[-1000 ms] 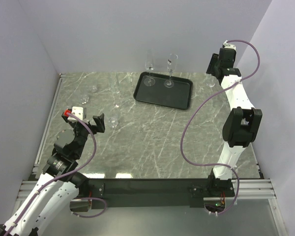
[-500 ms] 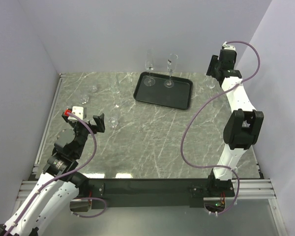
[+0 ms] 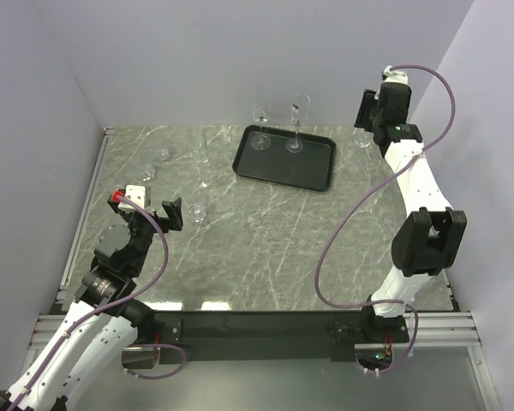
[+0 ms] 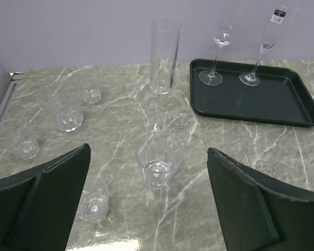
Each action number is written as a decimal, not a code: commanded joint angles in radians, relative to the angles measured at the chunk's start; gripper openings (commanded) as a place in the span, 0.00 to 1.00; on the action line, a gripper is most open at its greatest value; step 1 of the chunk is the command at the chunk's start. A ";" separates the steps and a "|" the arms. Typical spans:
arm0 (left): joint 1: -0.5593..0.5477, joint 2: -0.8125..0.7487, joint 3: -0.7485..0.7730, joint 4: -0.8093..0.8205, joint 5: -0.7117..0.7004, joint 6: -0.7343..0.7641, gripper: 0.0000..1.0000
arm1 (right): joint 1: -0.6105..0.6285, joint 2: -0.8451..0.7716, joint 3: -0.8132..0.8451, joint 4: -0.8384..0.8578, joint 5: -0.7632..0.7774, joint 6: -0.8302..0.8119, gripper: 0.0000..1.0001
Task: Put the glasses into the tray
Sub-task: Grab a glass with a robot arm, then place the glass into the tray, then grab a glass with a robot arm, then place the glass into the tray
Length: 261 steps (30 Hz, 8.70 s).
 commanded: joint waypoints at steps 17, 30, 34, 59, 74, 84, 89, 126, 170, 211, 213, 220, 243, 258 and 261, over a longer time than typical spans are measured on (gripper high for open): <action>0.007 -0.003 -0.001 0.039 0.013 0.014 0.99 | 0.097 0.011 0.139 0.093 -0.007 -0.009 0.12; 0.007 0.006 -0.005 0.046 0.028 0.023 0.99 | 0.129 0.187 0.307 0.073 -0.035 0.005 0.12; 0.007 0.005 -0.007 0.050 0.033 0.023 0.99 | 0.143 0.235 0.353 0.074 -0.026 0.001 0.12; 0.010 0.017 -0.011 0.053 0.045 0.029 1.00 | 0.163 0.377 0.437 0.116 -0.015 -0.012 0.13; 0.013 0.015 -0.011 0.051 0.051 0.031 0.99 | 0.172 0.404 0.448 0.123 0.000 -0.020 0.35; 0.013 0.012 -0.011 0.050 0.054 0.031 0.99 | 0.172 0.401 0.443 0.123 0.008 -0.026 0.54; 0.013 0.014 -0.011 0.050 0.054 0.029 1.00 | 0.172 0.391 0.443 0.126 0.010 -0.028 0.58; 0.013 -0.006 -0.019 0.051 0.060 0.022 0.99 | 0.167 -0.042 0.020 0.200 -0.167 -0.180 0.91; 0.281 0.836 0.646 -0.076 0.545 -0.253 0.98 | -0.193 -0.922 -0.921 0.065 -1.024 -0.287 0.93; 0.168 1.411 1.260 -0.357 0.125 -0.097 0.58 | -0.204 -0.936 -0.928 0.065 -1.052 -0.298 0.93; 0.160 1.413 1.265 -0.354 0.118 -0.090 0.49 | -0.205 -0.937 -0.928 0.064 -1.052 -0.298 0.93; 0.136 1.384 1.280 -0.345 0.095 -0.077 0.30 | -0.210 -0.940 -0.928 0.065 -1.059 -0.298 0.93; 0.004 1.397 1.515 -0.365 0.029 -0.032 0.21 | -0.218 -0.939 -0.928 0.059 -1.070 -0.299 0.93; -0.022 1.526 1.599 -0.279 0.098 -0.104 0.20 | -0.228 -0.934 -0.928 0.056 -1.076 -0.301 0.93; -0.025 1.546 1.598 -0.250 0.111 -0.113 0.20 | -0.230 -0.932 -0.928 0.059 -1.081 -0.299 0.93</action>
